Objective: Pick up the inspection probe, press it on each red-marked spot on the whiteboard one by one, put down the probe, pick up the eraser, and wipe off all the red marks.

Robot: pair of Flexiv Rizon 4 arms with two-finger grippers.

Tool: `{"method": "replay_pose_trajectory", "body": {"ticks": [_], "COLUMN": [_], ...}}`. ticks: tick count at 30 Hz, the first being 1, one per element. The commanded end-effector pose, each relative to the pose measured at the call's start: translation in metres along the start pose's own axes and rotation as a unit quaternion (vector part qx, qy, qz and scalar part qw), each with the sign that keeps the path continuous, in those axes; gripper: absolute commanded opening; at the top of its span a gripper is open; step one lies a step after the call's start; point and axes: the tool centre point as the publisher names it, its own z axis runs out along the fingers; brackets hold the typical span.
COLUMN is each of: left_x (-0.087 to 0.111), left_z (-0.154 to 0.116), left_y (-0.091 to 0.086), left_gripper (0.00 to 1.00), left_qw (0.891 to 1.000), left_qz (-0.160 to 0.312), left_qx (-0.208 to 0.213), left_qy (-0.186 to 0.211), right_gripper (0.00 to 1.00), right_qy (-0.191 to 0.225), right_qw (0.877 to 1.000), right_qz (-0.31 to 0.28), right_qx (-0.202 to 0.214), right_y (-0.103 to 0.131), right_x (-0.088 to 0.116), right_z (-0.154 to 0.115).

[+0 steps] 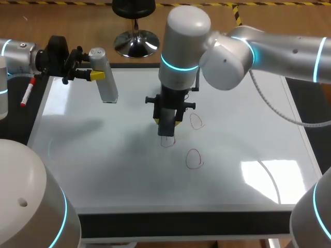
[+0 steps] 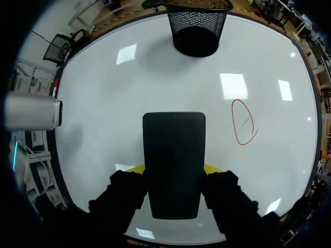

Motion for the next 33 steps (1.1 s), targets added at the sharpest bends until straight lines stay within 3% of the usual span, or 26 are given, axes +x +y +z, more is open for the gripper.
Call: {"method": "replay_pose_trajectory", "body": {"ticks": [1, 12, 24, 33], "left_x": [-0.001, -0.001, -0.001, -0.001], "left_z": [-0.001, -0.001, -0.001, -0.001], "left_y": [0.000, 0.000, 0.000, 0.000], "left_gripper": [0.00, 0.00, 0.00, 0.00], "left_qw": [1.000, 1.000, 1.000, 1.000], "left_qz": [0.001, 0.001, 0.001, 0.001], "left_qx": [0.001, 0.001, 0.001, 0.001], "left_qy": [0.001, 0.001, 0.001, 0.001], "right_gripper": [0.00, 0.00, 0.00, 0.00], "right_qy": [-0.007, -0.030, -0.004, 0.013], "right_qw": [1.000, 1.000, 0.999, 0.999], "right_qz": [0.005, -0.005, 0.000, -0.012], "right_qx": [-0.007, -0.005, -0.036, -0.035], "right_y": [-0.006, 0.000, 0.001, 0.002], "right_x": [0.009, 0.043, 0.050, 0.060], "right_z": [0.004, 0.008, 0.032, 0.047]}}
